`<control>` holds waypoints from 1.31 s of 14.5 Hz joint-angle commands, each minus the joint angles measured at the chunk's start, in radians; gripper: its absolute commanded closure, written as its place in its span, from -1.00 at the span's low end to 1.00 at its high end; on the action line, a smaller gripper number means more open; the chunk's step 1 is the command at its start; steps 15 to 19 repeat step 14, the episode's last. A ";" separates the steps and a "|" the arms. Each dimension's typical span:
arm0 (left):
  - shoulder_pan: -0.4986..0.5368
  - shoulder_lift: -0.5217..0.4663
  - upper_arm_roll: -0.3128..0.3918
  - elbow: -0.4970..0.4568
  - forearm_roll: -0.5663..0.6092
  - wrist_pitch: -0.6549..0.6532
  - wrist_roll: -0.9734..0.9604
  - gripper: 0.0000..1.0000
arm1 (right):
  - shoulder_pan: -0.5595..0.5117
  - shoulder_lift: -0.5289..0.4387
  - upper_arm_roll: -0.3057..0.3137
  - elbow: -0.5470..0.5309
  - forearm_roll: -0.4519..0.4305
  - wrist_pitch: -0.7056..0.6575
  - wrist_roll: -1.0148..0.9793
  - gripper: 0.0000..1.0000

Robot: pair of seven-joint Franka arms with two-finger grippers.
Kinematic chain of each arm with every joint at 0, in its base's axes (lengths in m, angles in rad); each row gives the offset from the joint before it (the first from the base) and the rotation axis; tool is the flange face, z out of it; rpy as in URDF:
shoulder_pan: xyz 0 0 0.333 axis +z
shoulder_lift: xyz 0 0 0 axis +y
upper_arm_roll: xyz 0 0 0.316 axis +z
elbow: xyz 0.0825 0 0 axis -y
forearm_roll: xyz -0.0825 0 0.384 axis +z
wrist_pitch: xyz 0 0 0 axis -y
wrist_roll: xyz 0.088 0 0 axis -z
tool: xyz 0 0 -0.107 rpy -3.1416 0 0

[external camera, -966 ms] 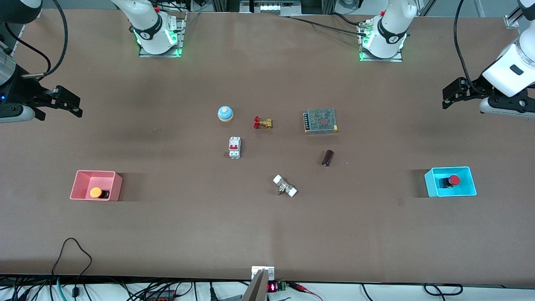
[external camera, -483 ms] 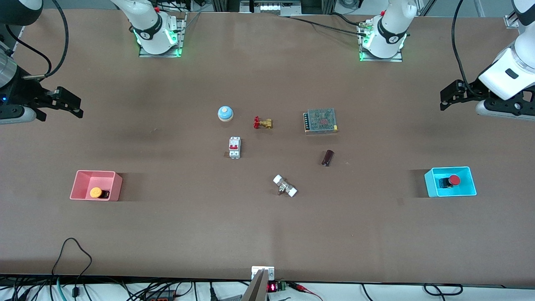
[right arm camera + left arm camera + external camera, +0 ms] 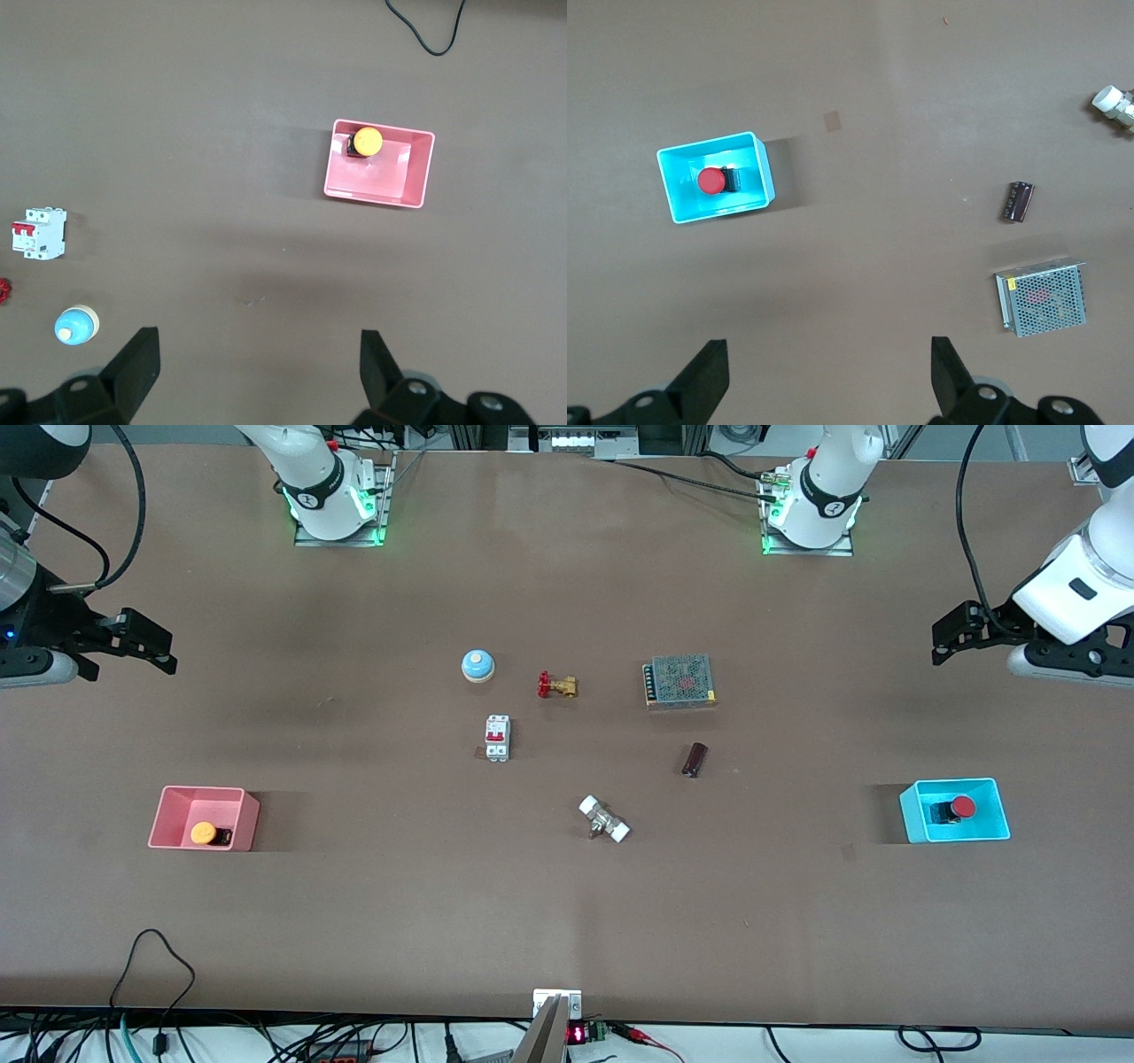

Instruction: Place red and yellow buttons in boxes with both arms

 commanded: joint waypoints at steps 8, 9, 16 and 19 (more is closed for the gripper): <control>-0.011 0.052 0.010 0.066 -0.006 -0.004 -0.014 -1.00 | 0.006 0.010 0.000 0.005 0.001 -0.026 0.017 -1.00; -0.011 0.052 0.010 0.066 -0.006 -0.005 -0.014 -1.00 | 0.006 0.010 0.000 0.005 0.001 -0.026 0.017 -1.00; -0.011 0.052 0.010 0.066 -0.006 -0.005 -0.014 -1.00 | 0.009 0.010 0.000 0.005 -0.001 -0.036 0.036 -1.00; -0.011 0.052 0.010 0.066 -0.006 -0.005 -0.014 -1.00 | 0.009 0.010 0.000 0.005 -0.001 -0.036 0.036 -1.00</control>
